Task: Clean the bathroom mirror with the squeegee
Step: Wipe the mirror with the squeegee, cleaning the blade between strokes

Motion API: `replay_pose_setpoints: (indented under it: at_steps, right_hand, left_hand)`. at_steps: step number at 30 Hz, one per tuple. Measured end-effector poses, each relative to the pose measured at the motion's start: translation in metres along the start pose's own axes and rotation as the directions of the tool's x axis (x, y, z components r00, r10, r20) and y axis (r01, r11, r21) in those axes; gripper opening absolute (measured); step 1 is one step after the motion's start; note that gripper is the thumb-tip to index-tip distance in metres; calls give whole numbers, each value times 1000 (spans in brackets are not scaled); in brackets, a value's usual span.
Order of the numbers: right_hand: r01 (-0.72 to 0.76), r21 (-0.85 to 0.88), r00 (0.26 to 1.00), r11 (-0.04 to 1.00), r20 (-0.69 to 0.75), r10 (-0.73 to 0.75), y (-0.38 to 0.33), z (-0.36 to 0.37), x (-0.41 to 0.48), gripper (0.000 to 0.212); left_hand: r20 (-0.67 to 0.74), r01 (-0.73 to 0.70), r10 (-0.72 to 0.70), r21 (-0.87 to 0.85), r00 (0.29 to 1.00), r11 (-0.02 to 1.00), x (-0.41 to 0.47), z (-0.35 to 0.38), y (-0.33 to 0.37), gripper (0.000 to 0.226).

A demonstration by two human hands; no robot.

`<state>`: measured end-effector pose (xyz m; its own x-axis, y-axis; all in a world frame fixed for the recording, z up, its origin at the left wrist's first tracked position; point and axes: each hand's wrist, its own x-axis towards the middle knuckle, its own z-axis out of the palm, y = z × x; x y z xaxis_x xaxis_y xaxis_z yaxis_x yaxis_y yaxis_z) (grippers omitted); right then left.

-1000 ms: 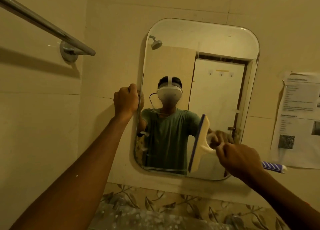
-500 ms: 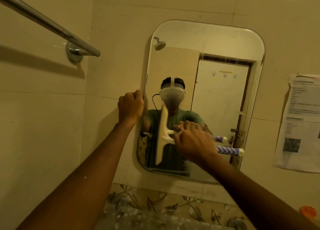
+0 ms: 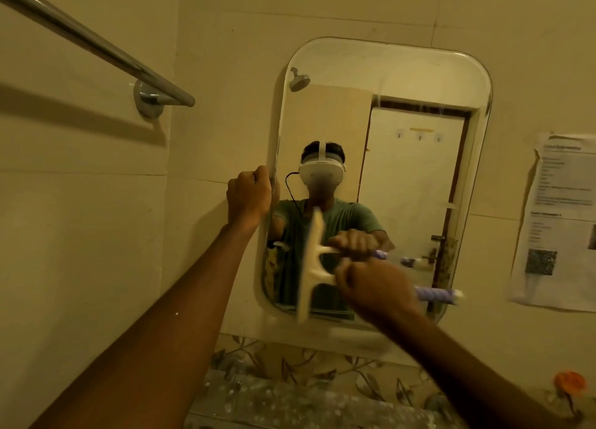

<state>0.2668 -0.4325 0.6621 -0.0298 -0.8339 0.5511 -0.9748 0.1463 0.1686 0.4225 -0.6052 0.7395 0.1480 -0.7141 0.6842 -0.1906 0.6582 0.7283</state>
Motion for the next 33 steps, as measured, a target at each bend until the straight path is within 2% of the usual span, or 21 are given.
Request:
replay_pose_setpoints:
  at_steps: [2,5,11,15,18,20,23,25,27,33]
  right_hand:
    - [67,19,998,998,-12,-66,-40,16,20,43]
    - [62,-56,998,996,-10,-63,-62,32,34,46]
    - [-5,-50,1000,999,18,6,-1,50,7,44]
    - [-134,-56,988,989,74,138,45,54,-18,35]
    - [-196,-114,977,974,58,204,57,51,-33,39]
    - [-168,-26,984,985,51,169,46,51,-36,42]
    - [-21,88,998,996,66,16,0,62,-21,40]
    - [43,54,999,998,14,-44,-28,71,-6,47]
    - [37,-7,999,999,-13,-37,-36,74,4,48]
    - [-125,13,986,992,110,123,47,60,-28,39]
  left_hand:
    - [6,14,-14,-2,1000,1000,0,-1,1,44]
    - [18,14,-14,10,1000,1000,-1,0,3,44]
    - [-4,3,-3,-12,1000,1000,-4,0,3,46]
    - [11,44,-43,-46,999,998,-8,-5,3,48]
    - [22,52,-52,-21,998,998,-17,-6,-8,46]
    - [27,58,-58,-15,998,998,-26,-4,-15,47]
    - [5,61,-61,-16,998,998,-28,-3,-18,48]
    - [-3,53,-53,-17,999,998,-29,-1,-18,48]
    - [-32,51,-51,-6,998,999,-34,1,-16,47]
    - [-125,42,-35,51,991,998,-41,8,-15,40]
